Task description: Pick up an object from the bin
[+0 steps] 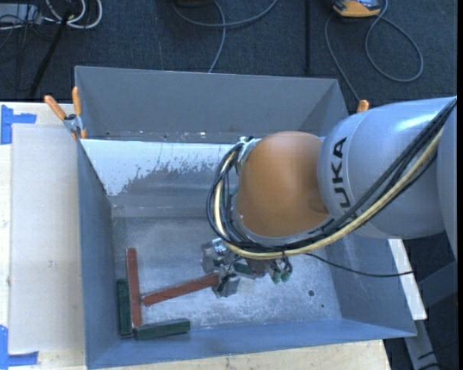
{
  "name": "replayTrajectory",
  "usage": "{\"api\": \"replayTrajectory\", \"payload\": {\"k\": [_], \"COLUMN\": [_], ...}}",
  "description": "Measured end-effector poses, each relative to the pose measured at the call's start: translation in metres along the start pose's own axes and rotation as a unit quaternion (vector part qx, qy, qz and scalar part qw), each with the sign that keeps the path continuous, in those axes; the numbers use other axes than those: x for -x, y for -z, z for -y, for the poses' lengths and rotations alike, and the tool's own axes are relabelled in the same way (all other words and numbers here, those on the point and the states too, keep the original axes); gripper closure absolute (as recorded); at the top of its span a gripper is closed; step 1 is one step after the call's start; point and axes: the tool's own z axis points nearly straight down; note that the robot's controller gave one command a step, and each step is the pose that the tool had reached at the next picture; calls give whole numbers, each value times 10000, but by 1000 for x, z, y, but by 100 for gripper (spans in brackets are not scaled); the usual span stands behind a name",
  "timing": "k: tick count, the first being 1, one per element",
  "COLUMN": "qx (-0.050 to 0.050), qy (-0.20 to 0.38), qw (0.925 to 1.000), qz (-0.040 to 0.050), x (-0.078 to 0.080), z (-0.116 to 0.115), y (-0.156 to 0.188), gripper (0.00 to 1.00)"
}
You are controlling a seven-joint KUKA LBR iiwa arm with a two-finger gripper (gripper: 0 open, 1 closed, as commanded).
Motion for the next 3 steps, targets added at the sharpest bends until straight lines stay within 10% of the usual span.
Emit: {"api": "replayTrajectory", "payload": {"k": [3], "qx": [1], "qy": [-11], "qw": [10000], "qz": [-1], "x": [0], "z": [0], "y": [0], "gripper": [100]}}
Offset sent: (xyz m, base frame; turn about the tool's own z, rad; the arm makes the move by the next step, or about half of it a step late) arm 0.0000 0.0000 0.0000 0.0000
